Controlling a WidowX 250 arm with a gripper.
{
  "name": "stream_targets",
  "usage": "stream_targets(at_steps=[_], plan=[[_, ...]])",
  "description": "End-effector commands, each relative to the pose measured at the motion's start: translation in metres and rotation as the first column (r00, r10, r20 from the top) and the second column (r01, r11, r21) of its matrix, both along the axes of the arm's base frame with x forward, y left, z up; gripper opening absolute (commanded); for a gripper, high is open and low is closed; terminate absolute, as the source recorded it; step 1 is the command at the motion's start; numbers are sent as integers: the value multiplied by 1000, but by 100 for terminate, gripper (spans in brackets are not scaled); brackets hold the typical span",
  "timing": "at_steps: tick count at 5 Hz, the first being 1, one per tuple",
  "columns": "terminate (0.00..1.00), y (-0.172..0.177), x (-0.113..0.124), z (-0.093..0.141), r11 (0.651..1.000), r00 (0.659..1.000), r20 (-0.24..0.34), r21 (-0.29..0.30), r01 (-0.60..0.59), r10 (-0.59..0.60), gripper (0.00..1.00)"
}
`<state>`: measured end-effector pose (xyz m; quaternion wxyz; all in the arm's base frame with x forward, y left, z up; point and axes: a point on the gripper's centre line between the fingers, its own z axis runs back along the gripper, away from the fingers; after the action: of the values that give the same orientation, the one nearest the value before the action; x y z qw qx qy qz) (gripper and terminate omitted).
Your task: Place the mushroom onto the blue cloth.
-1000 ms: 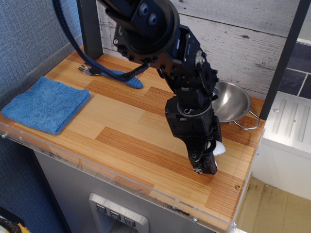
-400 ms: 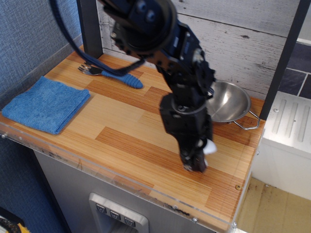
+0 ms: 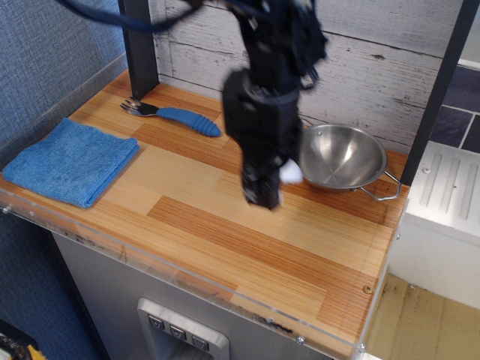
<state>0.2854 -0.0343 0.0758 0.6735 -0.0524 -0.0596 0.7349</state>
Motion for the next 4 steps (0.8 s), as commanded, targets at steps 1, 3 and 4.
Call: stream_targets(at_steps=[1, 3, 4], plan=[[0, 64, -5, 37, 997, 996, 65, 34, -71, 68, 0], [0, 134, -11, 39, 982, 986, 54, 100, -161, 156, 0], [0, 165, -18, 36, 968, 979, 37, 146, -205, 202, 0]])
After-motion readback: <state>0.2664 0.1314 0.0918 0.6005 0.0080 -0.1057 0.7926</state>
